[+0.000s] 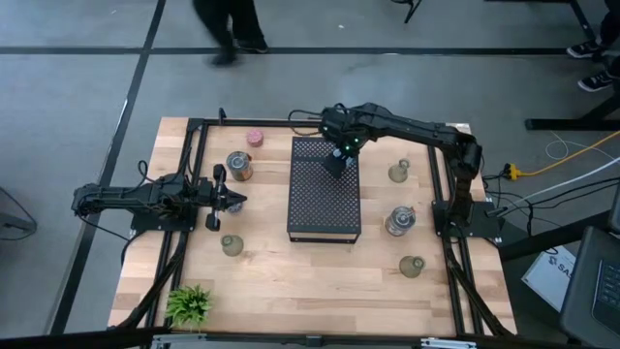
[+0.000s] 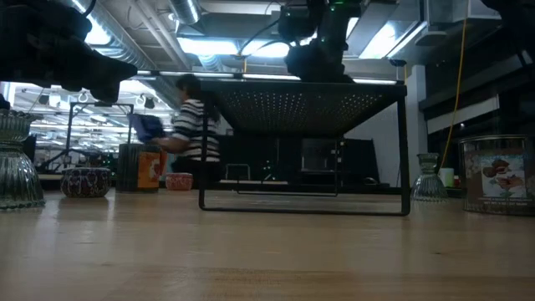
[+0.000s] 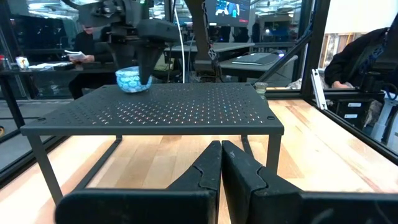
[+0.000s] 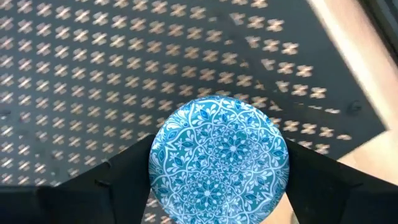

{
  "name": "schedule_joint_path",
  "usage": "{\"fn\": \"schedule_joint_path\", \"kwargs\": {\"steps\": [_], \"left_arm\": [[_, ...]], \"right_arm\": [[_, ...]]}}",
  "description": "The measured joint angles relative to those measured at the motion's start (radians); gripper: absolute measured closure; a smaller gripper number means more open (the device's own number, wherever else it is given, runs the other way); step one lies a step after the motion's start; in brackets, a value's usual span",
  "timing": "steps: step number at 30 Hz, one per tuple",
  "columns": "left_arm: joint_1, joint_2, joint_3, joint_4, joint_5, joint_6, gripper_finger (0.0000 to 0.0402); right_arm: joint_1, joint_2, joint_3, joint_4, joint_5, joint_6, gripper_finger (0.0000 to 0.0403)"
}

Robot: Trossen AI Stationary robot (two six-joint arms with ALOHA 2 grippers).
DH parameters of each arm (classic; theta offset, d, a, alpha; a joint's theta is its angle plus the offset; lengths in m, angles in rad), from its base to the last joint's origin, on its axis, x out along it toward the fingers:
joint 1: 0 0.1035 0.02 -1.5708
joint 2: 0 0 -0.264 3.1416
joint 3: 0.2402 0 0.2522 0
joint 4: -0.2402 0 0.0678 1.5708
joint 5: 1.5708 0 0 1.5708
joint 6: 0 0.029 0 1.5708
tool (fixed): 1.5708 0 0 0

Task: Pick & Place candle stick holders
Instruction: Put the patterned blue scented candle on the shelf

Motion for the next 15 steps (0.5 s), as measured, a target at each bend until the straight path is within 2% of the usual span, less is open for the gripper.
{"fn": "schedule_joint_path", "kwargs": {"steps": [15], "left_arm": [[0.0,0.0,0.0,0.0,0.0,0.0,0.0395]], "right_arm": [[0.178,0.0,0.0,0.011,-0.004,0.0,0.0098]]}}
